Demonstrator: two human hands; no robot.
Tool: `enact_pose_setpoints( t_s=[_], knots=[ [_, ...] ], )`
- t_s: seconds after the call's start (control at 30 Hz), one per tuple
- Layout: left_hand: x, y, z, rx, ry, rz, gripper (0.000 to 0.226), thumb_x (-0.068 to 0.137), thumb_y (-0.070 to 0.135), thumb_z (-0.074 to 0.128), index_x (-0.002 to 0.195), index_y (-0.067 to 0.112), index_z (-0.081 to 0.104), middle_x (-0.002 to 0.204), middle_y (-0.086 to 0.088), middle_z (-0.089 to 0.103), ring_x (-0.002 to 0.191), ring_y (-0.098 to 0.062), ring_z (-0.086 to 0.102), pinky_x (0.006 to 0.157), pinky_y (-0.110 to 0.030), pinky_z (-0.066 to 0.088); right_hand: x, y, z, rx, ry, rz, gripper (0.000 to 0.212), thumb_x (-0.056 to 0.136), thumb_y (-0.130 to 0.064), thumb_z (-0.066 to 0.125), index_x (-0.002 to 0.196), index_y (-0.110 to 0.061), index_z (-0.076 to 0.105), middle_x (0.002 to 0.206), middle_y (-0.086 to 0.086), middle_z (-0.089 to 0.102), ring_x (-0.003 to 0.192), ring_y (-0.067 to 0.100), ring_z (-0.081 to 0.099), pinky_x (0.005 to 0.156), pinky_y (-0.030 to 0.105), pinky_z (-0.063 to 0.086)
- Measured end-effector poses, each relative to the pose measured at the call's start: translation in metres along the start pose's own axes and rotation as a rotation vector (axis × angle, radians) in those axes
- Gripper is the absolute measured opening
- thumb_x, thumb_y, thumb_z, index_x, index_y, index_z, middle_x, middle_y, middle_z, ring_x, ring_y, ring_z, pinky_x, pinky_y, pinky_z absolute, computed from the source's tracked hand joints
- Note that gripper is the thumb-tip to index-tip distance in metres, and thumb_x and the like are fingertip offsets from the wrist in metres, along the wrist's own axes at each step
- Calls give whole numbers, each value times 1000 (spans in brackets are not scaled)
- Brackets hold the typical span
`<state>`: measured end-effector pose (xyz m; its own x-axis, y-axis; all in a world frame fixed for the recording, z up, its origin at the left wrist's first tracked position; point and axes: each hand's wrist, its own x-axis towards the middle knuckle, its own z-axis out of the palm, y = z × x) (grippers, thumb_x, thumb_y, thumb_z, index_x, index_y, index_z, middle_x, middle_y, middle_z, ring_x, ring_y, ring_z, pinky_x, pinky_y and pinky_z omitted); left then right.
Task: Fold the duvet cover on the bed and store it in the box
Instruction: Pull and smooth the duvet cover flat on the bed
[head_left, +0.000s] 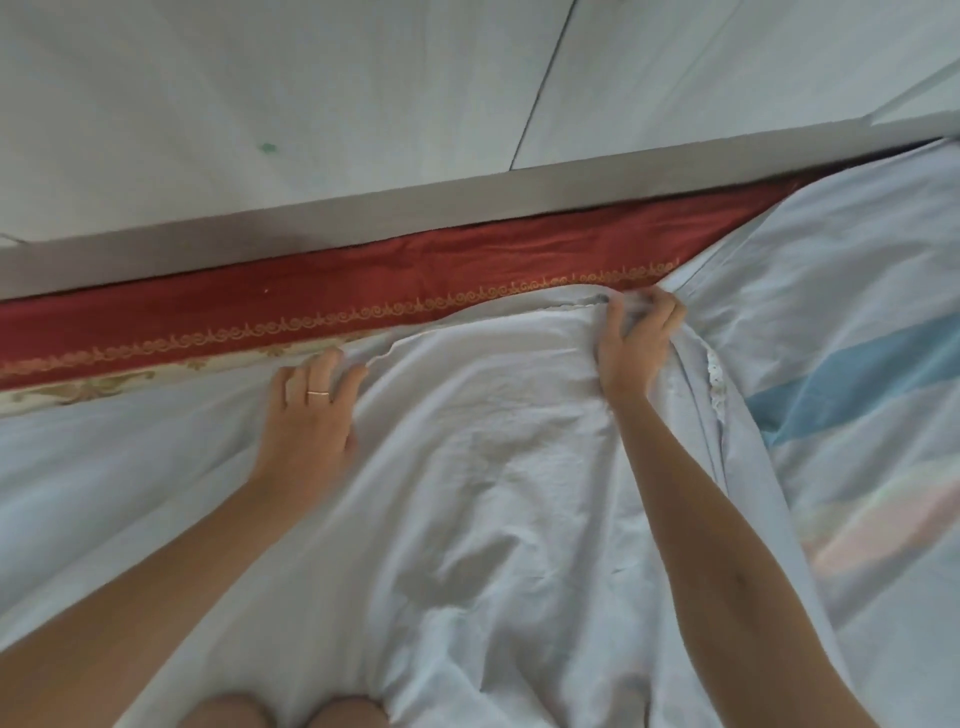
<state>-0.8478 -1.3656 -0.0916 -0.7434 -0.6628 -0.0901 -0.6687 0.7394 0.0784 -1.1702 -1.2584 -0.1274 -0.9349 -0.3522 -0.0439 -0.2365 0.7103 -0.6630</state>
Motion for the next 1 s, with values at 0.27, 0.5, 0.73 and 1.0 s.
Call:
enact_pose_setpoints(
  t_s=[0.27,0.5,0.73,1.0],
  knots=[
    [-98,-56,18,-148,-80,-223,44,81,30,38,120,15,53,117,-20,45,100,-38,47,86,-48,38,-167,-58,16,-19,-394,-642,30,87,-7,49,116,-8,57,119,8,55,115,25,48,101,33,37],
    [-132,-92,2,-299,-82,-281,29,86,27,49,106,18,68,115,-12,55,103,-31,50,80,-43,43,-233,-120,77,-364,-803,-876,48,80,7,51,116,-22,64,125,-1,58,119,23,50,100,37,34],
    [-160,-126,0,-149,-318,-184,76,54,30,82,124,21,55,122,-11,52,102,-33,56,78,-42,45,-234,-152,94,-622,-920,-938,36,90,-9,53,124,-19,52,133,1,47,125,21,42,98,33,34],
    [-154,-177,-9,-135,-272,-531,33,83,-1,48,114,9,57,99,-14,64,81,-37,63,58,-39,48,-245,-179,108,-752,-1031,-911,54,85,-50,59,130,-23,45,135,0,43,130,22,36,100,45,33]
  ],
)
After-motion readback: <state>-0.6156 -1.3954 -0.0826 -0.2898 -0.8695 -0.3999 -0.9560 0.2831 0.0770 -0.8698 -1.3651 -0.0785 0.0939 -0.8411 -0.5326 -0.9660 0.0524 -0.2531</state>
